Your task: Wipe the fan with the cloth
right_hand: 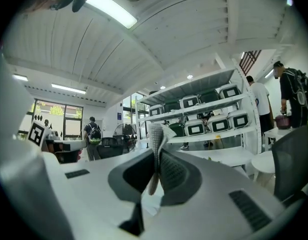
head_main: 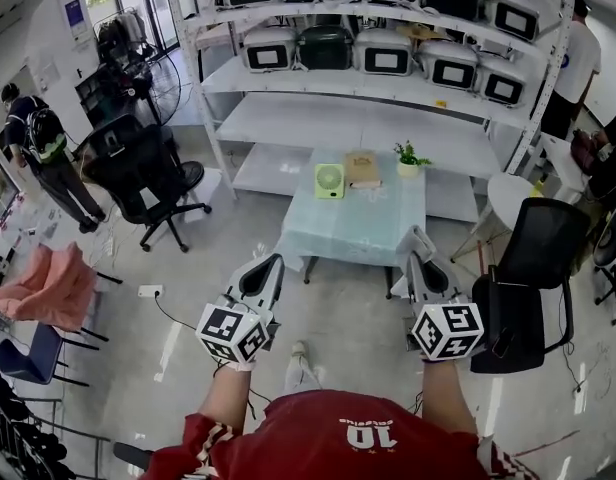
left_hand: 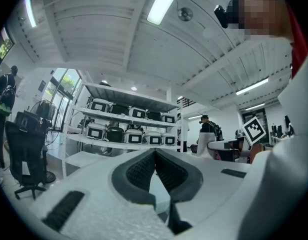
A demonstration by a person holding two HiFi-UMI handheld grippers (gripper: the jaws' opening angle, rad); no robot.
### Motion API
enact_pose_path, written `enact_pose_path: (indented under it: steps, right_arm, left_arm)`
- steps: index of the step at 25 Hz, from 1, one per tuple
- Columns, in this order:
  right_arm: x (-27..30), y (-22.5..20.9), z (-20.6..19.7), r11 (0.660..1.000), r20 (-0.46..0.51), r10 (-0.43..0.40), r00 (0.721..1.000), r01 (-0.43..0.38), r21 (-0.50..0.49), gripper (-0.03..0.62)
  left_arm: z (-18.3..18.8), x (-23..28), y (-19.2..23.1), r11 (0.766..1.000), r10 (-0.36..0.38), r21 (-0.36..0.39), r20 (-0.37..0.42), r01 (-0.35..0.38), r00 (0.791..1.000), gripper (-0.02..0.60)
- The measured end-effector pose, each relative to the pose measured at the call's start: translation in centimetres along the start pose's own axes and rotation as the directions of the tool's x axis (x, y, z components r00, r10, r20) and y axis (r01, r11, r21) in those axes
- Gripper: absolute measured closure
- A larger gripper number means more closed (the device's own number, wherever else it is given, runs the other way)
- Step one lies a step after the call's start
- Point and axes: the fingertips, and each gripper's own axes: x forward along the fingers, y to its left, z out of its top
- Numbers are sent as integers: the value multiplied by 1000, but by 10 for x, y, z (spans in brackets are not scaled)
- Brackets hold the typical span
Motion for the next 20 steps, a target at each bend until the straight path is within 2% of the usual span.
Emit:
enact_pose_path:
  steps: [9, 20]
  right_arm:
    - [97, -3, 13, 999, 4, -26, 1000, 26, -18, 574]
    - [206, 2, 20, 997, -10, -74, 997, 73, -7, 574]
  left_arm:
    - [5, 59, 81, 1000, 4, 4, 8, -4, 1000, 578]
    - [22, 129, 177, 999, -47, 9, 14, 47, 999, 578]
